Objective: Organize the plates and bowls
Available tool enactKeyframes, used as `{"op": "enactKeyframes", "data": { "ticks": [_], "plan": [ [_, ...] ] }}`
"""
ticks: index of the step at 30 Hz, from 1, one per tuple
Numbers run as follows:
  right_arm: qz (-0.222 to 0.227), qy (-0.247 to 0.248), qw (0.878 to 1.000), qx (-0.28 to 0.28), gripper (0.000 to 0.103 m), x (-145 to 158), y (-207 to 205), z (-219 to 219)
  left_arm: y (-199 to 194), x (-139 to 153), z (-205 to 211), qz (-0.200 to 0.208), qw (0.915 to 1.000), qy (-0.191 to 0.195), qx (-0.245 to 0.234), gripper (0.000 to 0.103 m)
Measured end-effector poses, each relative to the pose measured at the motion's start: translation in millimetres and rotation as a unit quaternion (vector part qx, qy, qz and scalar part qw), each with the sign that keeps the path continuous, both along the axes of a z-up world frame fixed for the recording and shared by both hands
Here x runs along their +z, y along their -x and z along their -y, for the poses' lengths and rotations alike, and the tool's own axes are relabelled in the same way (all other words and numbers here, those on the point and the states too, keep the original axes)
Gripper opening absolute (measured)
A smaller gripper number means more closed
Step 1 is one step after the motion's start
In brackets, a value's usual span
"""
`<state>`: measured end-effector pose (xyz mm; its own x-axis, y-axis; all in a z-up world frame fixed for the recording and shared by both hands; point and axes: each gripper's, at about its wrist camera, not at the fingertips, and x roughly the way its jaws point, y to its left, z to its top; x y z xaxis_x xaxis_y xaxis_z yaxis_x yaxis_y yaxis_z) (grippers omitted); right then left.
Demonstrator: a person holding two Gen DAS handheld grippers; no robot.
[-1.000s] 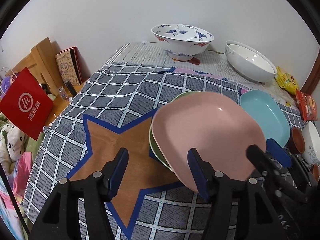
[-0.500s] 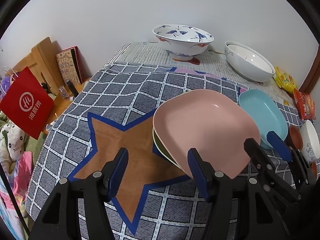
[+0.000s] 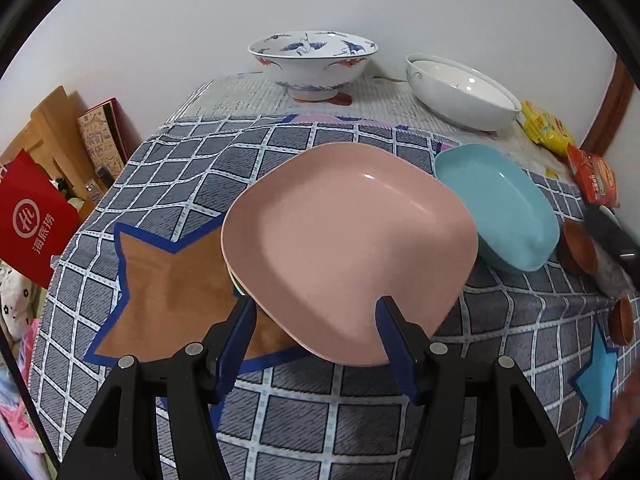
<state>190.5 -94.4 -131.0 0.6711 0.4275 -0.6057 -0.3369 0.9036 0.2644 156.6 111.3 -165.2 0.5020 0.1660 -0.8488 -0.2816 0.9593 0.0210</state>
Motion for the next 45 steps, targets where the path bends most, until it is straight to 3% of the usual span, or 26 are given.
{"op": "enactKeyframes", "data": {
  "ticks": [2,6,16,28,31,37,41,45],
  "plan": [
    [0.0,0.007,1.0,-0.016,0.073,12.4,0.8,12.9,-3.7,-0.3,0.1,-0.008,1.0,-0.003,0.003,0.06],
    [0.013,0.036,0.999,-0.038,0.074,26.8,3.9,29.5,-5.3,9.1,-3.7,0.002,1.0,-0.004,0.007,0.06],
    [0.013,0.037,0.997,-0.064,0.074,29.8,-11.0,49.1,-33.6,36.1,10.9,0.031,0.999,-0.002,-0.033,0.06],
    [-0.003,0.049,0.997,-0.066,0.074,35.9,-75.9,54.0,-100.2,48.1,38.0,0.048,0.9973,-0.012,-0.054,0.06],
    [-0.011,0.051,0.998,-0.044,0.074,27.7,-89.4,47.2,-115.5,40.1,44.0,0.044,0.9973,-0.012,-0.056,0.06],
    [-0.035,0.076,0.996,-0.024,0.074,-16.8,-98.6,34.1,-132.1,13.9,52.5,0.025,0.9977,0.003,-0.063,0.06],
    [-0.058,0.097,0.993,-0.025,0.065,-34.7,-102.0,33.3,-134.9,6.6,56.2,0.031,0.9969,0.005,-0.072,0.06],
    [-0.059,0.112,0.992,-0.03,0.063,-40.1,-102.9,31.8,-136.8,1.5,54.8,0.029,0.9963,0.018,-0.079,0.06]
  ]
}}
